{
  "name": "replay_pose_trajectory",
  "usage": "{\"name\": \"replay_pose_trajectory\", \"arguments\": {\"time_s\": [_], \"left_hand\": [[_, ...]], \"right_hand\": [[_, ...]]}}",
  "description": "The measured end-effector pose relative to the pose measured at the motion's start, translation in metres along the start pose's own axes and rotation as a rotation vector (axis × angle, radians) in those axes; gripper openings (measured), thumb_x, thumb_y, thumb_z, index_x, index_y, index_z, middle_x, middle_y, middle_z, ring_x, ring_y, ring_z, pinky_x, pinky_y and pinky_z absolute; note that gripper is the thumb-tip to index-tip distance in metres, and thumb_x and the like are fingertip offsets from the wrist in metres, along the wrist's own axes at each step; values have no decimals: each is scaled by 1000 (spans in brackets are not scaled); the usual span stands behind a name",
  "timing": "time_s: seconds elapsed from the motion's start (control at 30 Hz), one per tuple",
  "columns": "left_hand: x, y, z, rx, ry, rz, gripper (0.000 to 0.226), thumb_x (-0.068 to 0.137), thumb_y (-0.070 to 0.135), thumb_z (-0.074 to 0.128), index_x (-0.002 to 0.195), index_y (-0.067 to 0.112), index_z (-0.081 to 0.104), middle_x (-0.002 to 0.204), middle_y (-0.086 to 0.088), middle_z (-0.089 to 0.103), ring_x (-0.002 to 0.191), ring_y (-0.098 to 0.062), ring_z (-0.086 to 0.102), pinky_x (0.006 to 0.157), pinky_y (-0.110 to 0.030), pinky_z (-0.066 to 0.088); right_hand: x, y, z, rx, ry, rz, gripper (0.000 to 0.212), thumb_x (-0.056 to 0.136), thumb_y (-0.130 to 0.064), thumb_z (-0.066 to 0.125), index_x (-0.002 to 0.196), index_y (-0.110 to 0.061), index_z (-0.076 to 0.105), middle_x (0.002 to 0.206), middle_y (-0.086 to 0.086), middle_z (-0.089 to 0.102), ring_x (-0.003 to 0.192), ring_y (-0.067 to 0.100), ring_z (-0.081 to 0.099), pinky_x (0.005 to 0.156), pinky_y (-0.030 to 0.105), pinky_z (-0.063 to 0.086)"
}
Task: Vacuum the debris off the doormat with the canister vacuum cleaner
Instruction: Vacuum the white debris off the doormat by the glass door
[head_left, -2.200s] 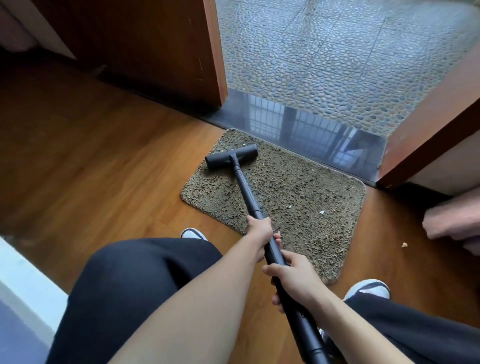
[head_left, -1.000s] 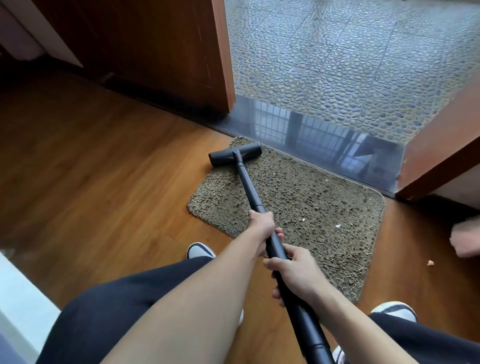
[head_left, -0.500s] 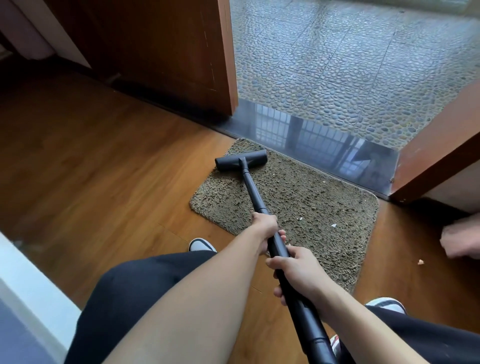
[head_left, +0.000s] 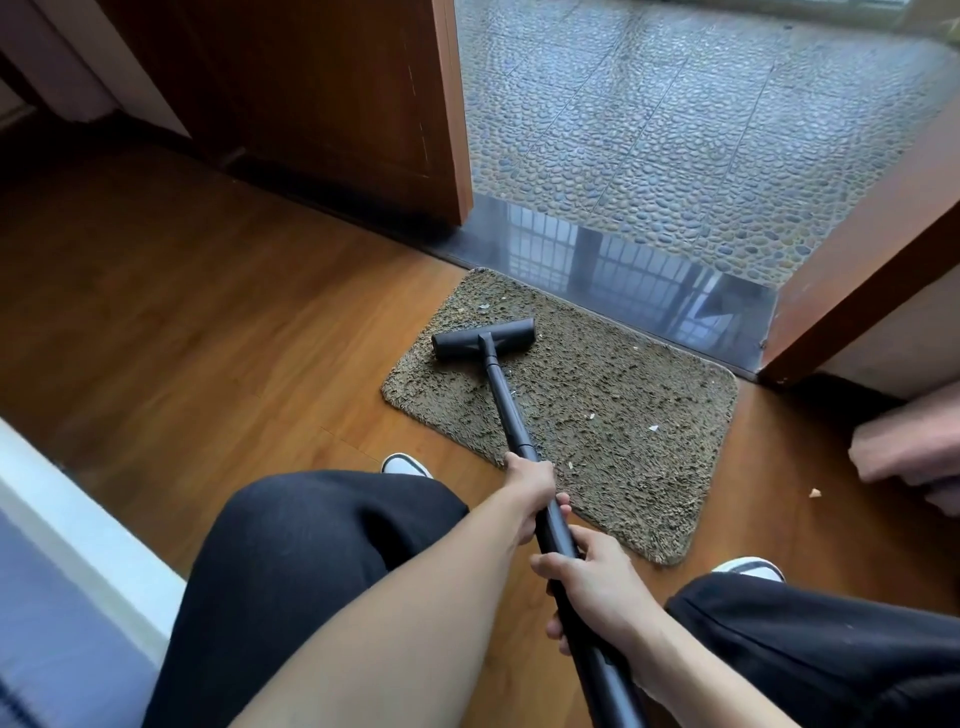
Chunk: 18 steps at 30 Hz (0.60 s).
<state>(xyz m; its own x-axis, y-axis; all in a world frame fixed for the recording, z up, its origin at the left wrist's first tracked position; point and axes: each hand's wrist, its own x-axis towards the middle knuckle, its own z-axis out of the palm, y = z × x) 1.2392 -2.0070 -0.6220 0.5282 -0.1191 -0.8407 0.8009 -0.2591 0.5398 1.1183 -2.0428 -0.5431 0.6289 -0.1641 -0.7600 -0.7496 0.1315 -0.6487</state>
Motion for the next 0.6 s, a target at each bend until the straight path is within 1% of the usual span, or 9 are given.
{"name": "replay_pose_trajectory", "arguments": {"time_s": [0.17,0.23,0.3,0.4,0.47,0.5,0.6], "left_hand": [[15,22,6,-18,23,21,47,104,16,37,147,14,20,70,-8,45,47,-15,45,37,-18,45],[24,36,5,-23,18,9,42,104,17,36,144,12,22,68,-9,46,47,-16,46,39,-20,45],[30,49,5,-39,7,-9,35,105,19,36,137,11,28,66,-9,48,47,-17,47,42,-23,46],[39,62,9,-106,-12,-13,18,103,17,39,119,10,36,64,-9,48,47,-18,48,46,-26,47],[51,65,12,-164,-25,-2,12,100,13,43,110,12,35,65,-10,46,47,-19,48,44,-26,48],[57,66,14,-202,-26,-3,13,99,11,45,108,12,35,67,-10,45,47,-19,49,42,-25,48],[78,69,22,-336,-22,-25,17,98,10,49,111,11,38,68,-9,44,41,-16,48,40,-23,47]], "right_hand": [[20,-19,-6,21,10,-6,10,93,-9,62,103,-9,60,76,13,52,40,22,57,39,27,46],[30,-31,-8,30,4,-12,12,94,-8,62,104,-5,58,77,14,51,39,21,57,38,25,45],[41,-42,-10,33,5,-12,13,94,-8,62,105,-2,58,77,14,51,38,20,57,37,24,44],[53,-55,-16,62,2,0,11,95,-8,63,103,-2,58,77,14,51,38,19,56,37,24,44],[62,-58,-22,72,-10,1,10,95,-8,62,103,-3,59,76,13,50,37,19,55,37,24,44],[66,-58,-26,68,-13,7,8,95,-8,62,102,-5,59,76,13,50,37,19,55,37,24,44],[78,-57,-35,26,-16,24,12,95,-10,63,106,-15,61,79,13,52,39,21,56,38,26,46]]}}
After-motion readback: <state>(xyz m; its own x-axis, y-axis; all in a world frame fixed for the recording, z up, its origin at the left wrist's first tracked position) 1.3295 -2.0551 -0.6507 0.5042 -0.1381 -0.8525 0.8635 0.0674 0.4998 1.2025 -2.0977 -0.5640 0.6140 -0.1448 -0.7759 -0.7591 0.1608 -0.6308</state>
